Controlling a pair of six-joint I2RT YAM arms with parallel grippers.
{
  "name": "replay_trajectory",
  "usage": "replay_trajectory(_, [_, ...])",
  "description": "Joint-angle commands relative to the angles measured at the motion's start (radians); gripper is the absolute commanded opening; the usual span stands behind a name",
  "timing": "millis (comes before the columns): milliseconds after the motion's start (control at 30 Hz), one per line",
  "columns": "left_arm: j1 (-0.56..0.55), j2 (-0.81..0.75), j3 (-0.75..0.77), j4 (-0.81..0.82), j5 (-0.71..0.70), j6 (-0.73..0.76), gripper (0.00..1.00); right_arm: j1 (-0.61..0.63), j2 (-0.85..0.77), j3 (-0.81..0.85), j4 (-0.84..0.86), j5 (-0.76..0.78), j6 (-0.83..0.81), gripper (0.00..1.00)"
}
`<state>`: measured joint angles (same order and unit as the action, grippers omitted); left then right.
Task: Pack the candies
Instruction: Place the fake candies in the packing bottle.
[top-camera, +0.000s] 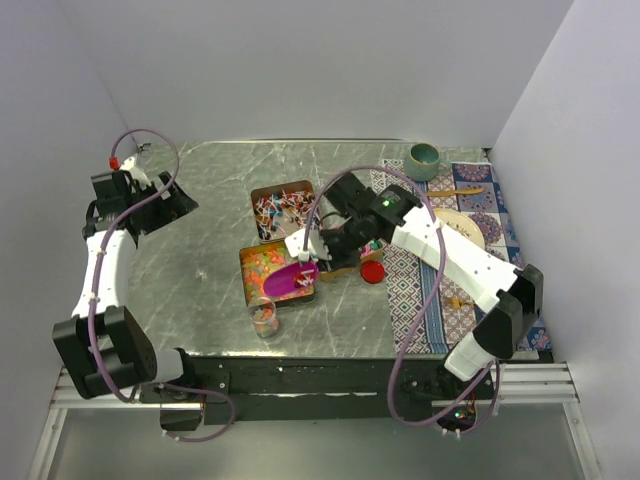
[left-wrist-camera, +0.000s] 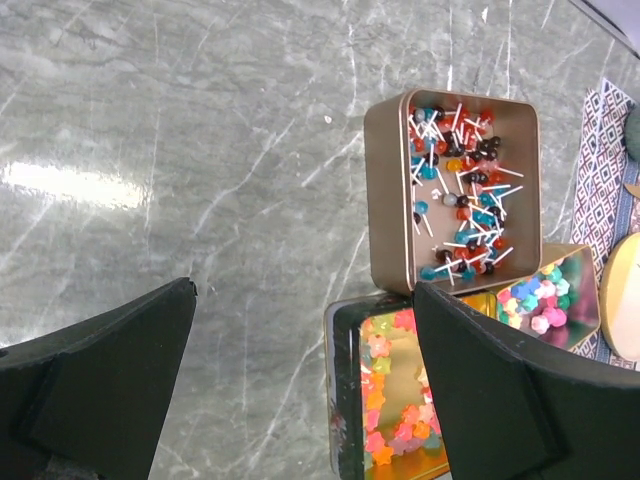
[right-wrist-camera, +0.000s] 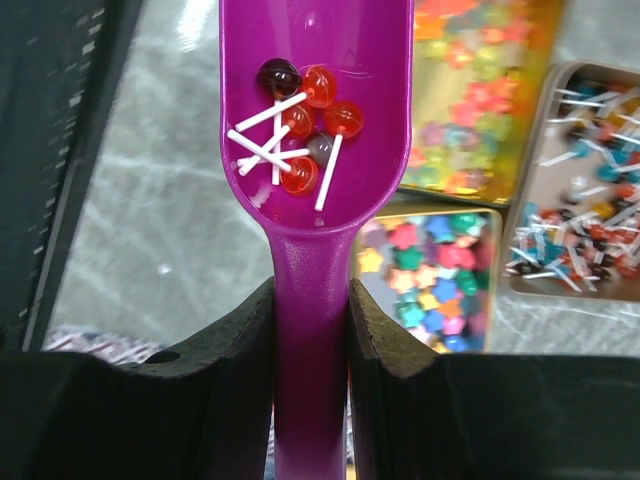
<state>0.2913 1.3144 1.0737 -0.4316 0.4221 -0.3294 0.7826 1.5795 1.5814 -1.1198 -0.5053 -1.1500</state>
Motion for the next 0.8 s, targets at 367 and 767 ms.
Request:
replay_trajectory(367, [0.006, -0.178, -0.102, 0.062, -0.009, -0.011, 0.97, 0.167, 0.039, 0.078, -0.100, 0.255, 0.032, 0.00])
replay_trajectory(767, [0.016, -0.328, -0.221, 0.093, -0.009, -0.026, 0.97, 0.247, 0.171, 0.236, -0.198, 0.418, 0.052, 0.00])
